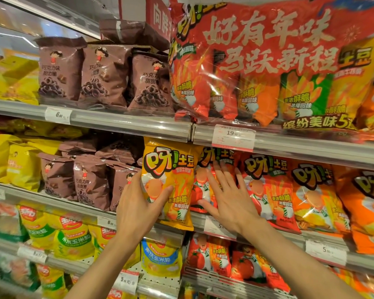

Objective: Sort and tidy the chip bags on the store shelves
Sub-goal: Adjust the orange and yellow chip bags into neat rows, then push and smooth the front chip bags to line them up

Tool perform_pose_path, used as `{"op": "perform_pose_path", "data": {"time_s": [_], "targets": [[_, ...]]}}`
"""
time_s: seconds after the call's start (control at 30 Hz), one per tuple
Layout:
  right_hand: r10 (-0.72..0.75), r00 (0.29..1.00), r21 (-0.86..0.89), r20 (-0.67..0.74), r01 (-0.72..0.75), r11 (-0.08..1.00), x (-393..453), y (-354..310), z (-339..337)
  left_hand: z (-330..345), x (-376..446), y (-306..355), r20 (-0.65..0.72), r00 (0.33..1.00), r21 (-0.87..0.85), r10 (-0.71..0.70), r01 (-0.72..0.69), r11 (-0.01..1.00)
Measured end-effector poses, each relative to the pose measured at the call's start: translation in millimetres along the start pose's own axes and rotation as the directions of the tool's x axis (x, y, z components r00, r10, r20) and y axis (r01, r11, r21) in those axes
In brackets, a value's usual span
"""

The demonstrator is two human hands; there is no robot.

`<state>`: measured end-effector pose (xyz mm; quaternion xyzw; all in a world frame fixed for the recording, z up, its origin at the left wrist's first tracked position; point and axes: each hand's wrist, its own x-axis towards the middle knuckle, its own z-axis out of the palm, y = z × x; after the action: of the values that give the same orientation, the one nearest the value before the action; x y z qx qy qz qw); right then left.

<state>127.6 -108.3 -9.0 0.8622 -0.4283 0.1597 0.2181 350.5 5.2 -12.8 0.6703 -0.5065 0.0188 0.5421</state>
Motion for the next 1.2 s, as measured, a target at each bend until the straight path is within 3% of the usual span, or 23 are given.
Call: {"op": "perform_pose_path", "data": {"time_s": [0.37,0.67,0.8,1.0,1.2], "targets": [[0.043,0.996,0.153,-0.079,-0.031,0.988,-15.1,2.3,-16.5,-3.3,-10.4,2.0,0.008,0.998,-0.096,-0.062,0.063,0.993],[0.226,0.974,0.549,-0.035,-0.170,0.819,-27.6,-6.7,-30.3,4.8,-29.0,15.6,0.075,0.993,-0.171,-0.095,0.107,0.979],[0.326,0.944,0.716,0.051,-0.262,0.647,-37.4,-10.2,-48.3,9.1,-38.6,24.8,0.112,0.989,-0.217,-0.093,0.116,0.969],[0.412,0.853,0.905,0.320,-0.404,0.134,-58.1,-8.3,-84.0,25.6,-57.9,46.2,0.232,0.972,-0.312,-0.046,0.119,0.943],[0.484,0.778,0.888,0.400,-0.459,0.004,-93.7,7.0,-102.9,50.0,-79.7,67.3,0.341,0.940,-0.364,0.027,0.105,0.925]]}}
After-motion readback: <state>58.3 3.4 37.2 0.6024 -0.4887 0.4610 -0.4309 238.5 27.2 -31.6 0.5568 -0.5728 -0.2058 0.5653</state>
